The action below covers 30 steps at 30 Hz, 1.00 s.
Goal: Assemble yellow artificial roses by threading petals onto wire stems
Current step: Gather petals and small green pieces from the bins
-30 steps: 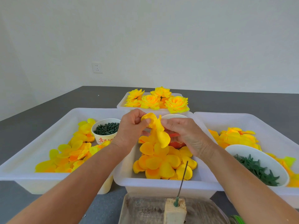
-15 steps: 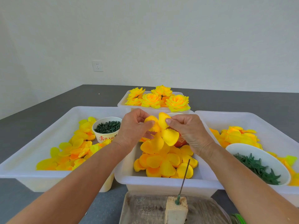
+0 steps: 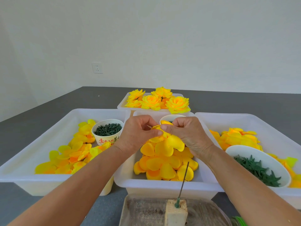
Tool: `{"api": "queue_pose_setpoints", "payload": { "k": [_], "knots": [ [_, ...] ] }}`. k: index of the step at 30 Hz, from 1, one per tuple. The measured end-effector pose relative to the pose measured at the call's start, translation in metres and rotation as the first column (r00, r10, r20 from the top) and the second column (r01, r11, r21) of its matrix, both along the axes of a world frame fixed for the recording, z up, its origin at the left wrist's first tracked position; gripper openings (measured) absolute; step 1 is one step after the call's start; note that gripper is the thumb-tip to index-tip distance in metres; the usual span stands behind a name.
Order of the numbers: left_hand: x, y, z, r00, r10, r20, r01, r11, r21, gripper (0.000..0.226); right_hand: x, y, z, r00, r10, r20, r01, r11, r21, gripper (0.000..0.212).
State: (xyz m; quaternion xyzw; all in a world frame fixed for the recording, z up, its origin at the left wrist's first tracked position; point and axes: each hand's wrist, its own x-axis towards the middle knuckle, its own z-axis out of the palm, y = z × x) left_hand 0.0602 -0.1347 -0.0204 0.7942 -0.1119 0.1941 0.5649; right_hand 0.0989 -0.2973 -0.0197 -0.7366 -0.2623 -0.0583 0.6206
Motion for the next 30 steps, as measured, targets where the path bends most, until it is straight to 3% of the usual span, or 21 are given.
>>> {"api": "queue_pose_setpoints", "payload": {
  "k": [2,5,11,16,19,24,30],
  "knots": [
    [0.002,0.003,-0.001,0.998,0.054,0.019,-0.054,0.998,-0.015,0.015,-0.002,0.000,0.002,0.997,0.063,-0.052,-0.063,0.998,0.004,0.041],
    [0.003,0.004,-0.001,0.994,0.098,0.045,-0.097,0.995,-0.018,0.013,-0.002,-0.001,0.003,0.986,0.065,-0.155,-0.061,0.998,0.033,0.025],
    [0.005,0.002,-0.002,0.995,0.094,0.034,-0.095,0.995,0.015,0.016,0.006,0.001,0.001,0.948,-0.138,-0.288,0.163,0.985,0.063,0.021],
    [0.001,0.001,0.002,0.995,0.047,0.089,-0.052,0.997,0.057,0.027,0.020,0.000,0.000,0.826,-0.274,-0.493,0.380,0.916,0.127,0.013],
    [0.000,0.001,0.002,0.996,0.030,0.082,-0.037,0.996,0.082,0.024,0.026,-0.003,0.001,0.783,-0.317,-0.535,0.459,0.875,0.153,0.010],
    [0.001,0.000,0.005,0.998,0.050,0.041,-0.042,0.984,-0.171,0.017,0.025,-0.007,0.002,0.788,-0.257,-0.560,0.474,0.834,0.283,0.006],
    [-0.001,0.004,0.006,0.998,0.061,0.007,-0.054,0.937,-0.344,0.010,0.021,-0.009,0.006,0.766,-0.320,-0.557,0.524,0.814,0.252,0.014]
  ]
}}
